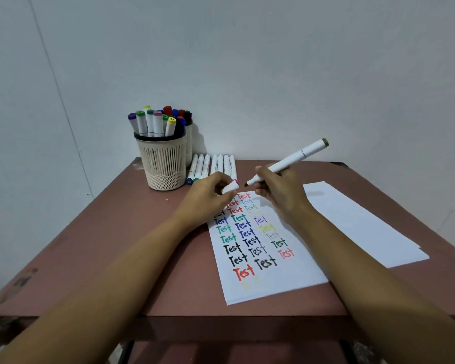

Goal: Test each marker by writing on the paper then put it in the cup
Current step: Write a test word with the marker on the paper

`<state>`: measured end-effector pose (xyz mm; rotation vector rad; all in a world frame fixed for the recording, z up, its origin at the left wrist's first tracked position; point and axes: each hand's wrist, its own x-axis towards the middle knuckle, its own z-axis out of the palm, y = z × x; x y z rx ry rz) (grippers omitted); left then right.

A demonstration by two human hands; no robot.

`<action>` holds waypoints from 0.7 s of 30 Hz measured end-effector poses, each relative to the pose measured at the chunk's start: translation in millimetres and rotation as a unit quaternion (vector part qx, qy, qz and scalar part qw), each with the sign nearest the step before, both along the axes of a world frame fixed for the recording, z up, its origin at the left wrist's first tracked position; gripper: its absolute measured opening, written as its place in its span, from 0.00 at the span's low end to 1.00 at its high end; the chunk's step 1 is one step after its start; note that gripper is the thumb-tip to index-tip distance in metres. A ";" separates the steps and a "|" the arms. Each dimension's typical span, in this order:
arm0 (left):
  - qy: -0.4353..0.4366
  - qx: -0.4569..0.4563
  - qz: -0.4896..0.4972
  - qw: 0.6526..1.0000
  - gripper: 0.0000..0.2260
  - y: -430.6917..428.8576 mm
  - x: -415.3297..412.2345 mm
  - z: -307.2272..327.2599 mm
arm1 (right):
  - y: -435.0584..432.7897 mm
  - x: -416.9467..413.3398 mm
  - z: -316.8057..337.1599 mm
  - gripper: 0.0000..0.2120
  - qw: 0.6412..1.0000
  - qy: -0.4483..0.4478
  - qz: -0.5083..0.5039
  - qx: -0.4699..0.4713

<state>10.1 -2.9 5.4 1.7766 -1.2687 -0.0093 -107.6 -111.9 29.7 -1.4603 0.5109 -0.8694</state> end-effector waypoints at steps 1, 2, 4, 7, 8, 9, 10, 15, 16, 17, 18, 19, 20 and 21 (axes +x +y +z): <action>-0.003 -0.003 -0.005 1.000 0.07 0.1 -0.1 -0.3 | -0.3 1.2 -0.8 0.08 1.000 -0.006 0.003 -0.002; -0.006 -0.007 -0.010 1.000 0.07 0.6 -0.2 -0.8 | -0.2 2.3 -1.3 0.08 1.000 -0.015 0.007 -0.001; -0.017 -0.018 -0.022 0.999 0.06 1.0 -1.5 -1.6 | 0.2 3.5 -2.0 0.09 0.999 -0.026 0.021 -0.002; -0.044 -0.033 -0.029 0.998 0.08 1.9 -4.2 -1.0 | 1.1 3.3 -3.8 0.08 0.998 -0.032 0.062 -0.001; -0.057 -0.035 -0.028 0.997 0.09 2.2 -5.2 -0.5 | 1.8 2.4 -4.9 0.08 0.996 -0.029 0.079 -0.003; -0.067 -0.036 -0.028 0.997 0.09 3.0 -5.9 -0.2 | 2.9 1.5 -5.5 0.08 0.995 -0.022 0.094 -0.005; -0.073 -0.037 -0.030 0.996 0.09 3.3 -6.4 -0.4 | 3.6 0.6 -6.0 0.09 0.995 -0.014 0.103 -0.007; -0.050 -0.039 -0.032 0.997 0.08 5.1 -8.9 1.4 | 1.0 -1.6 -5.5 0.12 0.995 0.018 0.098 0.003; -0.052 -0.036 -0.035 0.997 0.08 5.7 -9.8 2.1 | 0.2 -1.9 -5.5 0.12 0.994 0.017 0.108 0.010; -0.062 -0.033 -0.036 0.997 0.08 6.4 -10.7 2.5 | 0.0 -2.4 -5.6 0.12 0.992 0.018 0.120 0.016; -0.076 -0.033 -0.038 0.996 0.08 7.1 -11.5 2.5 | -0.1 -2.7 -6.1 0.12 0.991 0.019 0.132 0.022; -0.089 -0.037 -0.041 0.995 0.08 7.6 -12.1 2.2 | 0.0 -2.9 -6.3 0.12 0.989 0.020 0.143 0.028; -0.101 -0.042 -0.044 0.993 0.08 8.0 -12.6 1.7 | 0.2 -2.9 -6.9 0.12 0.988 0.019 0.152 0.035; -0.112 -0.047 -0.046 0.992 0.08 8.3 -12.9 1.1 | 0.5 -3.0 -7.4 0.12 0.986 0.016 0.159 0.042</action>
